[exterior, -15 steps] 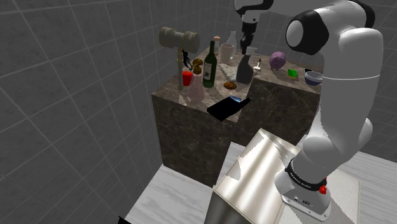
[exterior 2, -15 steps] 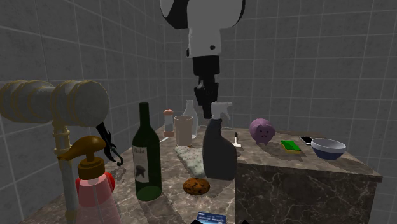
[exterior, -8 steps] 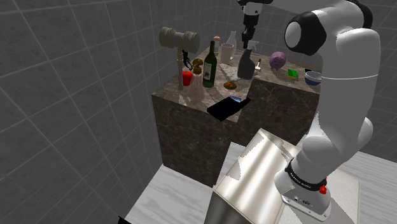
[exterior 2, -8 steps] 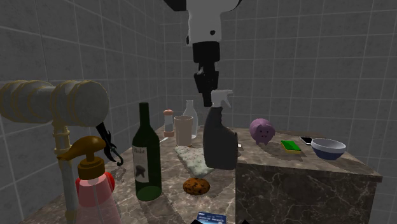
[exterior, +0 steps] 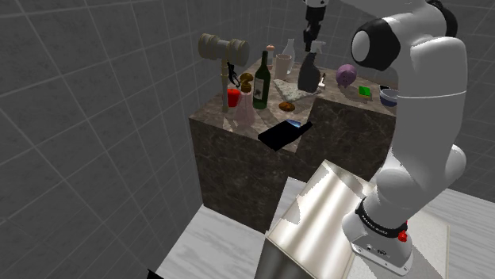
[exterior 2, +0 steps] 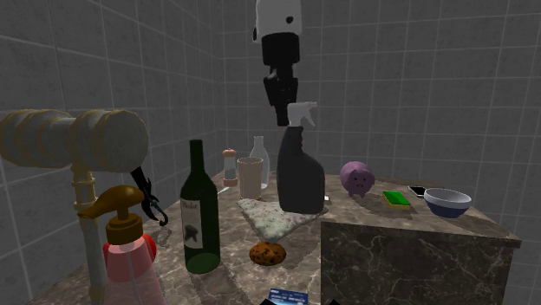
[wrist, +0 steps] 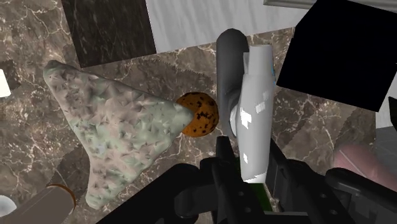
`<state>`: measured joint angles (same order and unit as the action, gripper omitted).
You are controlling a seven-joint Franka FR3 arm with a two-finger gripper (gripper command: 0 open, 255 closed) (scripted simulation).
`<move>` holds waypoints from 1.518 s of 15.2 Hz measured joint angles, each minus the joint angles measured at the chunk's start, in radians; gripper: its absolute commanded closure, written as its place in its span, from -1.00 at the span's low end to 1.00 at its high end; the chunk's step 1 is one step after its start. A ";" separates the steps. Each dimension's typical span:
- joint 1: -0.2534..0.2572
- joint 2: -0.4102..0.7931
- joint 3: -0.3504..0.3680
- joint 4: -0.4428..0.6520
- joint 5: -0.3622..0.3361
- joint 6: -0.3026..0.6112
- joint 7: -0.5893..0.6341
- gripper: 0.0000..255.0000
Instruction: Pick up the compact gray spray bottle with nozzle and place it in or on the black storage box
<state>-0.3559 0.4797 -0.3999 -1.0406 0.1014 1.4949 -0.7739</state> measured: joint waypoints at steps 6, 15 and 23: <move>0.111 -0.183 0.007 -0.192 -0.069 0.013 0.085 1.00; 0.256 -0.440 0.074 -0.401 -0.167 -0.032 0.273 1.00; 0.315 -0.556 0.134 -0.506 -0.198 -0.047 0.389 1.00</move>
<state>-0.0408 -0.0759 -0.2663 -1.5462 -0.0963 1.4478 -0.3852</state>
